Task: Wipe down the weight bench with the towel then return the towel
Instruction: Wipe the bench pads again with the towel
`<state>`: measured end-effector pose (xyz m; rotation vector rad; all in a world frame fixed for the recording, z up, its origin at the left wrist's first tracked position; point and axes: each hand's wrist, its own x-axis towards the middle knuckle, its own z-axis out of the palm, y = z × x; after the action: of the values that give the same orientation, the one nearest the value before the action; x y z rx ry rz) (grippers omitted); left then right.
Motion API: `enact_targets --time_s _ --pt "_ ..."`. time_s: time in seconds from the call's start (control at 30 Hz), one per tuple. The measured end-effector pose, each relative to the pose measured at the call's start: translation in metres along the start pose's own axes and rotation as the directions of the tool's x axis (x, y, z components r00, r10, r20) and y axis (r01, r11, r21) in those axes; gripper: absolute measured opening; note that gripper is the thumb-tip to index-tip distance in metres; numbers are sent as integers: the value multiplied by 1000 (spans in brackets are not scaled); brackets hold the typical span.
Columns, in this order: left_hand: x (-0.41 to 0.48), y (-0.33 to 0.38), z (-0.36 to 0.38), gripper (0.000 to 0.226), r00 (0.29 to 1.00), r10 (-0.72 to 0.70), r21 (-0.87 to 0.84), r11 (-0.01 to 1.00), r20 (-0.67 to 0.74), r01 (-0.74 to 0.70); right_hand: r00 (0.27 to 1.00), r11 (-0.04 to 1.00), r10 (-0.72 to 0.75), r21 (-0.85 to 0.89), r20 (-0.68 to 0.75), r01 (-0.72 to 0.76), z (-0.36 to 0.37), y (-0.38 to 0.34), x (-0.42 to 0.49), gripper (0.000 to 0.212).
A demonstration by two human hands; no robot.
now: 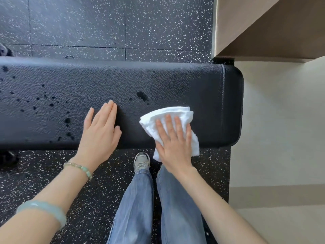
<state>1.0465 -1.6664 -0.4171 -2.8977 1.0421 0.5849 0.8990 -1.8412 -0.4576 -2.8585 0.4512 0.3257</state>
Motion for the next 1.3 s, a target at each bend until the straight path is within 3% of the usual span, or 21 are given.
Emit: enact_targets --time_s 0.17,0.3,0.5,0.7,0.9,0.97,1.03,1.17,1.3 --pt "12 -7 2 64 1000 -26 17 1000 7 26 996 997 -82 4 -23 82 -16 -26 83 58" --pt "13 -5 2 64 999 -42 -12 999 1 42 995 995 -85 -45 48 87 -30 -49 155 59" --pt "14 -6 -2 63 999 -30 -4 1000 27 31 985 986 -163 22 -63 165 -25 -10 114 60" --pt "14 -7 -2 62 999 -32 -34 999 26 33 999 997 13 -81 -40 -16 -24 72 45 59" --pt "14 -3 0 64 998 -59 -73 996 17 60 987 988 151 -9 -56 -151 -26 1 117 58" --pt "15 -2 0 64 997 -71 -75 995 16 72 995 996 85 -16 -52 -86 -33 -28 150 60" --pt "16 0 0 64 996 -90 -61 994 12 91 999 999 -16 -34 41 17 -40 -45 173 58" --pt "21 6 -2 63 989 -143 -29 989 26 144 975 976 -215 -29 62 217 -46 -19 170 62" --pt "23 11 -4 61 984 -174 -22 984 48 175 996 996 -84 -28 -4 84 -47 67 140 62"
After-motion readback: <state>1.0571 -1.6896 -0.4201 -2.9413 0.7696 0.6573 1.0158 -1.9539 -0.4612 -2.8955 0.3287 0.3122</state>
